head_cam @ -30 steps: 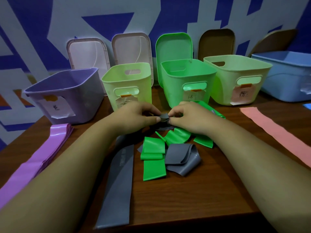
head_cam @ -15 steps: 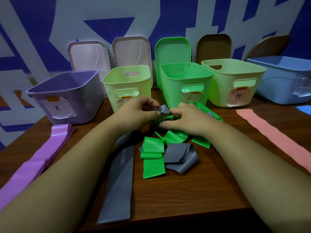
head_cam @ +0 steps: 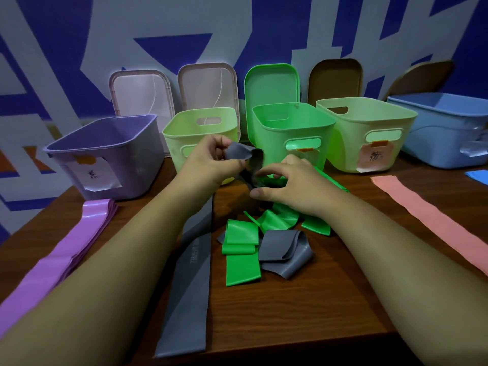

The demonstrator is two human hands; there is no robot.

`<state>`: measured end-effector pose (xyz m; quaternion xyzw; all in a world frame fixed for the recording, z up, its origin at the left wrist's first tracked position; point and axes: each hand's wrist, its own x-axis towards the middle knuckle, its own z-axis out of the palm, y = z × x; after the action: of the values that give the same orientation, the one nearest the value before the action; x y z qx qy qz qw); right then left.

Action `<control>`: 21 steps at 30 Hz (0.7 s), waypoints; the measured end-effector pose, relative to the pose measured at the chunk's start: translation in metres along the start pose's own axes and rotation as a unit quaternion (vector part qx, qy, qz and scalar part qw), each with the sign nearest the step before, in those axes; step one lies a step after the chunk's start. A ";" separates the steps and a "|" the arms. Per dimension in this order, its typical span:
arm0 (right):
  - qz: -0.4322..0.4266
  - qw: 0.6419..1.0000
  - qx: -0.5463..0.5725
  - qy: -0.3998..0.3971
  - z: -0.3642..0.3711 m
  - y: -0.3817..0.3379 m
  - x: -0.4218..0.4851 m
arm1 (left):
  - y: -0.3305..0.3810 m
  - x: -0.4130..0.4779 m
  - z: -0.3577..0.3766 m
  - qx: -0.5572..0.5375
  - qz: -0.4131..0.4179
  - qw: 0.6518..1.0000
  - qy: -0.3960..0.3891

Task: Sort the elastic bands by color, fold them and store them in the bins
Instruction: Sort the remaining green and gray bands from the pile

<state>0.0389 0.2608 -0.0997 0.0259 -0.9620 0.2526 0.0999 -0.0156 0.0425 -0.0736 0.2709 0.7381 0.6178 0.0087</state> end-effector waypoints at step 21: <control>0.065 0.996 -0.054 0.013 -0.014 0.011 -0.012 | 0.111 0.024 -0.011 -0.060 0.093 0.991 0.070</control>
<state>0.0516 0.2770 -0.0956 -0.0454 -0.9726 0.2061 0.0975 0.0034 0.0522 0.0385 0.2936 0.6700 0.6765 -0.0849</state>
